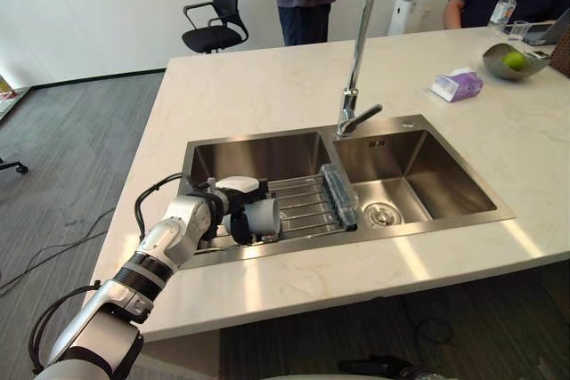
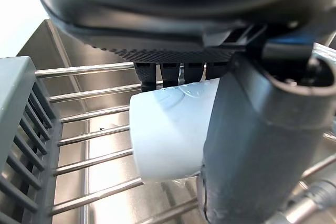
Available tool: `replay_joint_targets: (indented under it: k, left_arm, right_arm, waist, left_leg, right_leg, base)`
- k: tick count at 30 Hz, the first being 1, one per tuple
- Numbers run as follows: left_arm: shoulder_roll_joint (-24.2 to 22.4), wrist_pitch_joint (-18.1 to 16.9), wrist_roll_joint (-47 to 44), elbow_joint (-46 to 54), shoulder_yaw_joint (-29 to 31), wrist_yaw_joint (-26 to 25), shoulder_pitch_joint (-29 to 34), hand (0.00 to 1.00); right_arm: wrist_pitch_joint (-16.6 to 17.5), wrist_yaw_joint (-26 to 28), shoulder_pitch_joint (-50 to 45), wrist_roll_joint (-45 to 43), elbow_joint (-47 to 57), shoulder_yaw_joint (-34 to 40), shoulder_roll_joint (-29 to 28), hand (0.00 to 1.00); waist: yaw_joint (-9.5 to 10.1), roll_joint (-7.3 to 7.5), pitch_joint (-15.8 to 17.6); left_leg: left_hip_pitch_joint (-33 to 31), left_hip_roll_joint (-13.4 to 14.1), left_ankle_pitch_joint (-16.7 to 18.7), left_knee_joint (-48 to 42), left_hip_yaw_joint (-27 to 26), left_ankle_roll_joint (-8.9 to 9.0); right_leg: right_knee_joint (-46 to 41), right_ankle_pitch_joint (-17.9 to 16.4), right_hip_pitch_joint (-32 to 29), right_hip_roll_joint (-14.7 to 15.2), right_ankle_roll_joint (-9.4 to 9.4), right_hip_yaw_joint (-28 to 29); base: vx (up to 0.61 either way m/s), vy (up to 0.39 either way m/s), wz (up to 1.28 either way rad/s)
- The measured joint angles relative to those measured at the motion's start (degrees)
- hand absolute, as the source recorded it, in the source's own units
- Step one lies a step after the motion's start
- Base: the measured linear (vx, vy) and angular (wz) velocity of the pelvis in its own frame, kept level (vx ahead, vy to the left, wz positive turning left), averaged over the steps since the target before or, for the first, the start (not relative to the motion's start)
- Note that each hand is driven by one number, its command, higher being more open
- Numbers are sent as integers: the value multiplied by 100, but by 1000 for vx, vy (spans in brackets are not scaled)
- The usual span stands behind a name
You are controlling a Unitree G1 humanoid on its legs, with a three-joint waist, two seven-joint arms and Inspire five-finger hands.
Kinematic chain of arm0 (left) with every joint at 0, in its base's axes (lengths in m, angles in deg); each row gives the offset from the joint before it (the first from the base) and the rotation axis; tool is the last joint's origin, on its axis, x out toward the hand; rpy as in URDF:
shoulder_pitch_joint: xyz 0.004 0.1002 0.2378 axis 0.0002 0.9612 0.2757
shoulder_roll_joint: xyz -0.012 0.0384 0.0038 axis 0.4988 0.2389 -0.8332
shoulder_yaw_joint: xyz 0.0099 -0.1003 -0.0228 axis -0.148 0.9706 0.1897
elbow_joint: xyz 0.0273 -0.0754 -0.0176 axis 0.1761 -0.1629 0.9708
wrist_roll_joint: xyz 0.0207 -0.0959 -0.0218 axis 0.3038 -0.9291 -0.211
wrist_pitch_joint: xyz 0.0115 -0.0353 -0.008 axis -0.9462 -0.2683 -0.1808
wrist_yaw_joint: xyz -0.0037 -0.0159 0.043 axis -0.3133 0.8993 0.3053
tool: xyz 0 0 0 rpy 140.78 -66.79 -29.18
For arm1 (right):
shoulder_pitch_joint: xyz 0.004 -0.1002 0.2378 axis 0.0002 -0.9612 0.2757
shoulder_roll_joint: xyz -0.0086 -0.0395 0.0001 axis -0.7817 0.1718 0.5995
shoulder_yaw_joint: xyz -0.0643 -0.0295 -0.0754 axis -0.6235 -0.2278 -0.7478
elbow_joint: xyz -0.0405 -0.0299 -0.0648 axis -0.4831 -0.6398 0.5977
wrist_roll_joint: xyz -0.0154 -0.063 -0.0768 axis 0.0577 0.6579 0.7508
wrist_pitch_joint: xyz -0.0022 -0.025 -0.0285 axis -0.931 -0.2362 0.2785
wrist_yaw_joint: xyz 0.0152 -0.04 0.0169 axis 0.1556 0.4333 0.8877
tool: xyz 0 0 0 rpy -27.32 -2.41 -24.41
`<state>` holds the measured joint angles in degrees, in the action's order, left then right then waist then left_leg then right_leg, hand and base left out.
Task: Walk over to the sink, pick up the cup, carry it to the dishwasher, place the cup inside the dishwasher, then close the dishwasher door
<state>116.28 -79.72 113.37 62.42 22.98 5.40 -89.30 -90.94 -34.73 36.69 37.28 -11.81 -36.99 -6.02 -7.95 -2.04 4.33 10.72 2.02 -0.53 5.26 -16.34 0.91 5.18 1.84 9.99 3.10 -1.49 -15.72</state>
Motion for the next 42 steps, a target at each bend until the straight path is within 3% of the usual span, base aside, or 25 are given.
replay_joint_targets:
  k: [3, 10, 14, 18, 22, 27, 33, 35, 37, 38, 42]
  left_arm:
    - [-5, -30, -11, -118, -3, -222, 43, 0]
    - [-4, -356, -605, -261, 154, -1285, 433, 0]
    - [-145, -476, -1892, -181, 678, -1839, 865, 0]
    - [-676, -514, -3462, 748, 1855, -2626, 1687, 0]
    - [-1273, -911, -4555, 1798, 2675, -3444, 2315, 0]
    - [-1608, -1370, -5306, 2311, 3085, -3838, 2767, 0]
    - [-1851, -1534, -5432, 2670, 3243, -4096, 3241, 0]
    - [-2096, -1636, -5421, 3267, 3432, -4262, 3591, 0]
    - [-2223, -1732, -5399, 3495, 3556, -4348, 3723, 0]
    - [-2424, -1743, -5249, 3788, 3725, -4522, 3935, 0]
    - [-2657, -1745, -5067, 4328, 3912, -4649, 4288, 0]
  right_arm:
    - [-10, 0, 11, -1, 1, 1, 0, 100]
    - [26, -2, 5, -6, 3, 5, 2, 100]
    - [53, -12, -50, -24, 20, 16, -6, 100]
    - [167, -65, -151, -76, 18, 105, -72, 100]
    - [243, -88, -323, -187, 10, 248, -100, 100]
    - [205, -126, -340, -230, 6, 268, -98, 100]
    - [158, -212, -335, -202, 5, 398, -122, 100]
    - [267, -219, -429, -44, -22, 494, -183, 100]
    - [306, -204, -425, 63, -25, 528, -207, 100]
    - [381, -145, -411, 339, -43, 556, -188, 100]
    - [408, -74, -337, 567, -40, 458, -122, 100]
  waist:
    - [-13, -1, -1]
    - [14, 0, 0]
    - [76, 8, 5]
    - [276, 83, 27]
    - [584, 138, 2]
    - [717, 143, 0]
    - [737, 181, -11]
    - [858, 246, -63]
    - [895, 271, -59]
    - [991, 213, -16]
    - [1223, 160, 278]
  left_leg:
    - [1, 2, 0, 0, -9, 0]
    - [7, -1, -1, 0, -16, -1]
    - [-30, -1, 0, 0, -14, -1]
    - [-85, 1, -1, -25, 69, -2]
    - [-113, -6, -6, -26, 187, -7]
    - [-131, -43, -48, 0, 293, -52]
    - [-219, -97, -79, 1, 395, -95]
    - [-450, -96, 18, -165, 441, -72]
    - [-760, -76, 206, -637, 534, -100]
    - [-1251, 3, 595, -1619, 772, -98]
    - [-1591, -90, 701, -2331, 1511, -5]
  right_leg:
    - [0, 0, -2, -2, 0, 7]
    - [1, 0, 0, 2, 0, 15]
    - [-1, 0, -20, 1, 0, 12]
    - [-30, -1, -32, -2, -3, -57]
    - [-31, -12, -8, 4, -19, -162]
    - [-30, -26, 7, 40, -39, -249]
    - [-28, -31, -22, 96, -43, -333]
    - [-31, -57, -138, 110, -36, -362]
    - [-38, -53, -190, 128, -29, -450]
    - [-106, -107, -148, 118, -11, -645]
    - [-347, -399, 155, 134, 67, -1415]
  base:
    - [0, 0, 0]
    - [-9, -3, 0]
    - [0, 0, 0]
    - [5, -1, 9]
    - [-12, -8, 15]
    - [-49, -4, 11]
    - [-36, 13, 8]
    - [15, 14, 10]
    - [44, -1, 34]
    - [52, -14, 56]
    - [-32, -34, 107]
